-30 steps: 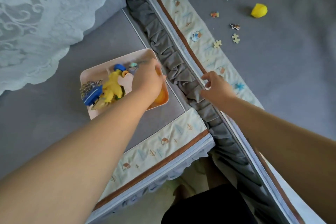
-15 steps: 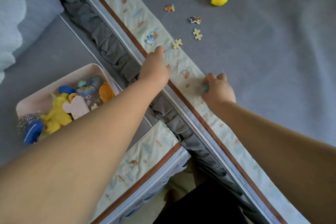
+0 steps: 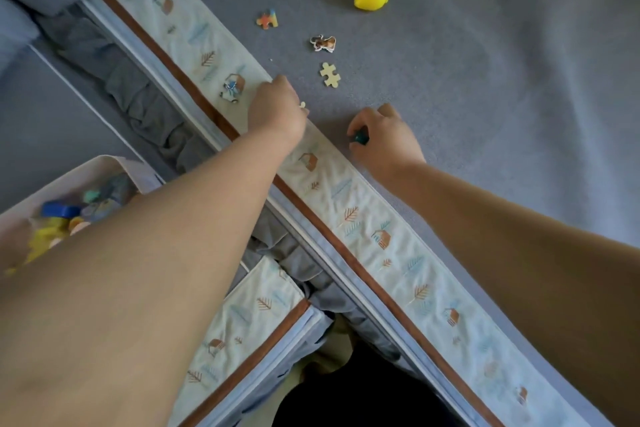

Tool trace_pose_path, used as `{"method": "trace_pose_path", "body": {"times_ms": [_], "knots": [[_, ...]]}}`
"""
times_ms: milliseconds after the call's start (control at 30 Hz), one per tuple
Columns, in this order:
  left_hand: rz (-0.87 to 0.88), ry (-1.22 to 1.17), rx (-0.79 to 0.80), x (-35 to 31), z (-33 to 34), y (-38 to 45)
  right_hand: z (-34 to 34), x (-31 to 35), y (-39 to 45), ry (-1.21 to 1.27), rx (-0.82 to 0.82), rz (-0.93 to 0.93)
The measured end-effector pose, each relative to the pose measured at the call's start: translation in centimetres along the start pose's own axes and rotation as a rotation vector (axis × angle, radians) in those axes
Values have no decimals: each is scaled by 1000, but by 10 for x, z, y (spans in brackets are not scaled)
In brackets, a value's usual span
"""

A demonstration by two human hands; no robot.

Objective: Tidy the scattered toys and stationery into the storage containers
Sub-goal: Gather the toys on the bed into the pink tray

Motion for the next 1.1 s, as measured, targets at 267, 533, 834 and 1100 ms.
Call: {"method": "trace_pose_path", "body": {"times_ms": [267, 533, 834, 1100], "knots": [[-3, -180, -52, 55, -52, -32, 23, 71, -17, 71, 40, -71], [-102, -165, -166, 175, -127, -90, 72, 214, -63, 123, 160, -260], [-158, -86, -158, 267, -164, -123, 111, 268, -88, 63, 175, -277], [14, -146, -132, 181, -147, -69, 59, 166, -33, -53, 90, -47]]}}
Point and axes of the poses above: each hand's wrist, its own y-axis towards the middle knuckle, its own z-axis out of the palm, x = y × z, the point moved 9 cm from there along y, towards the middle knuckle
